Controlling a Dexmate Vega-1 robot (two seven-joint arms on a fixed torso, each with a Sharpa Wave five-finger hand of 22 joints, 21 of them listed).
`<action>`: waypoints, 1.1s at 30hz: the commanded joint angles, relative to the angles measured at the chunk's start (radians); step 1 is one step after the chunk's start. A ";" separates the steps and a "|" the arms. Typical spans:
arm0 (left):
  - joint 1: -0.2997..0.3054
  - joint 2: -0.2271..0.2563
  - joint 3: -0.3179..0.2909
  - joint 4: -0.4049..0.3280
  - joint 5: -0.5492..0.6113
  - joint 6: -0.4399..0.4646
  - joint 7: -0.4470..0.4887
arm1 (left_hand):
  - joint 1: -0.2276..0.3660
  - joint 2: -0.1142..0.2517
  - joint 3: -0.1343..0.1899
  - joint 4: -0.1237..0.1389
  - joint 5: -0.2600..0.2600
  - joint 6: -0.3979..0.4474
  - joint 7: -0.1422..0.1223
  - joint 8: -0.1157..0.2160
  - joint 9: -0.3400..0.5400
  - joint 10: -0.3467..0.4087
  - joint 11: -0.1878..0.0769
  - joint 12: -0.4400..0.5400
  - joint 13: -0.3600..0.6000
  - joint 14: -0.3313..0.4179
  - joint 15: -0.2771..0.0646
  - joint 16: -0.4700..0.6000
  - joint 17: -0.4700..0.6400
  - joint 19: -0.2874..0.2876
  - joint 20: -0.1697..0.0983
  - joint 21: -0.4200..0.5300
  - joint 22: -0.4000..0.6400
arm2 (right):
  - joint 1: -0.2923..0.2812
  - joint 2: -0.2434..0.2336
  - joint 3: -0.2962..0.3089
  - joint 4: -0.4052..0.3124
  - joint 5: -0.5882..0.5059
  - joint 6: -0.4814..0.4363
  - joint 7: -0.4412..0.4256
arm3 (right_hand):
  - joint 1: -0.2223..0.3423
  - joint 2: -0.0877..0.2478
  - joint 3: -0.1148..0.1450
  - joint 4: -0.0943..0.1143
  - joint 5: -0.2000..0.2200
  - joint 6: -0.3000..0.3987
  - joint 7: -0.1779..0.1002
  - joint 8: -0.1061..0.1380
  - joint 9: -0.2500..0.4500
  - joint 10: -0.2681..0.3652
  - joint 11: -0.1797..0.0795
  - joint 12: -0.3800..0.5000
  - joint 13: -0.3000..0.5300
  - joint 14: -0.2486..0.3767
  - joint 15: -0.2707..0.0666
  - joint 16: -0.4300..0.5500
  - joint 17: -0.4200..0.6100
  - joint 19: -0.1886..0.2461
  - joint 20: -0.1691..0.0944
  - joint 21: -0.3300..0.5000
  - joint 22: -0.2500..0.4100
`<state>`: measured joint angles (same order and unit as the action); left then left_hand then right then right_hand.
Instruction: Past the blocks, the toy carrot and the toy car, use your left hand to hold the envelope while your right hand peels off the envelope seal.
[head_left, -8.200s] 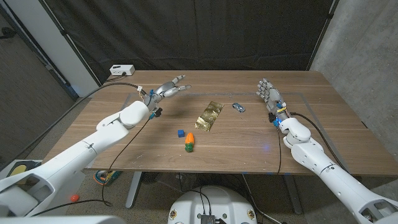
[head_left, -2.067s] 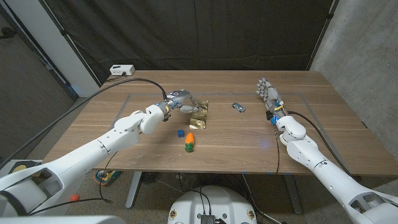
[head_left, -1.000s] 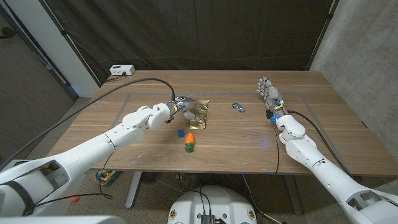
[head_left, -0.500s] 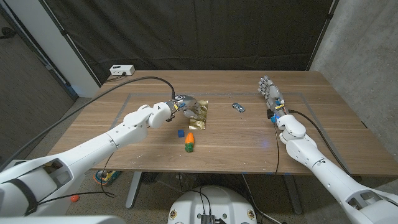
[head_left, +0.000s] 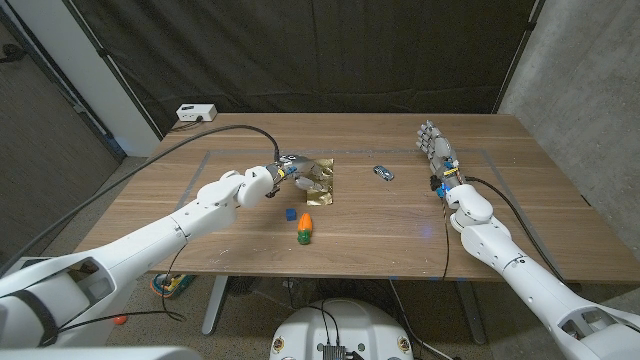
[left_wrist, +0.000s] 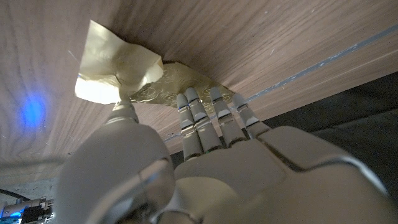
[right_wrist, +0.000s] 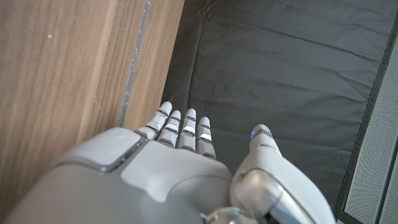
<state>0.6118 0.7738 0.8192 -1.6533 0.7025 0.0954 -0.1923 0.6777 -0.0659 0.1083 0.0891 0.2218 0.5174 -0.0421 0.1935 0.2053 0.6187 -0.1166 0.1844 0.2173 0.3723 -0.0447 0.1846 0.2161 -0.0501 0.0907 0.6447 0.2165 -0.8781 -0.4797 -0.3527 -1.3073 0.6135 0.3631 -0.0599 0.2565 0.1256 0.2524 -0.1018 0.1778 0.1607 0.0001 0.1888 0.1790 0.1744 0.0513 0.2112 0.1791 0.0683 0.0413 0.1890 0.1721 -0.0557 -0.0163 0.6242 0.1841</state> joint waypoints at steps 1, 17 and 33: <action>0.001 0.035 0.014 -0.090 0.092 0.021 -0.041 | 0.089 -0.036 0.002 -0.051 0.031 -0.063 -0.030 0.011 0.014 -0.070 -0.012 0.013 0.017 -0.046 -0.043 0.007 0.006 -0.018 0.007 0.003 0.009 | 0.000 0.006 0.001 -0.002 -0.004 0.019 0.000 | -0.007 -0.001 0.005 0.004 0.004 0.008 -0.005 0.003 0.005 0.011 0.002 0.004 0.006 0.010 -0.003 0.001 0.002 0.004 -0.004 -0.001 0.001; 0.033 0.012 0.028 0.018 0.205 0.016 0.112 | 0.365 0.070 0.104 -0.174 0.012 0.160 -0.045 0.122 0.009 0.142 -0.075 0.073 0.006 0.111 -0.133 0.080 0.011 0.097 -0.036 0.086 0.011 | -0.029 0.002 0.013 -0.039 -0.020 0.037 -0.038 | -0.015 -0.002 0.004 0.009 0.004 0.013 -0.005 0.004 0.005 0.018 -0.001 0.006 0.006 0.021 -0.003 0.003 0.003 0.009 -0.004 -0.004 0.001; 0.119 -0.057 -0.048 0.161 0.166 -0.031 0.762 | 0.573 0.165 0.220 -0.250 -0.045 0.589 -0.055 0.284 -0.010 0.463 -0.077 0.198 0.092 0.369 -0.190 0.121 0.041 0.178 -0.080 0.197 0.004 | -0.018 0.006 0.003 -0.030 -0.024 0.031 -0.029 | -0.016 -0.001 0.006 0.010 0.005 0.015 -0.006 0.004 0.005 0.021 0.001 0.006 0.006 0.022 -0.004 0.001 0.002 0.010 -0.005 -0.008 0.002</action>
<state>0.6899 0.7720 0.8155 -1.5957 0.8914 0.1001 0.1205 1.2324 0.0861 0.3243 -0.1619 0.1738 0.9922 -0.1235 0.4688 0.1962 1.0600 -0.1857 0.3416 0.2640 0.7295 -0.0734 0.2969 0.2499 0.1134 0.0101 0.8329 0.2182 -0.8995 -0.4754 -0.3445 -1.3387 0.5936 0.3947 -0.0919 0.2473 0.1242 0.2567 -0.0976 0.1777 0.1679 -0.0072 0.1888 0.1790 0.1853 0.0511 0.2112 0.1791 0.0794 0.0377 0.1890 0.1723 -0.0488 -0.0233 0.6156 0.1839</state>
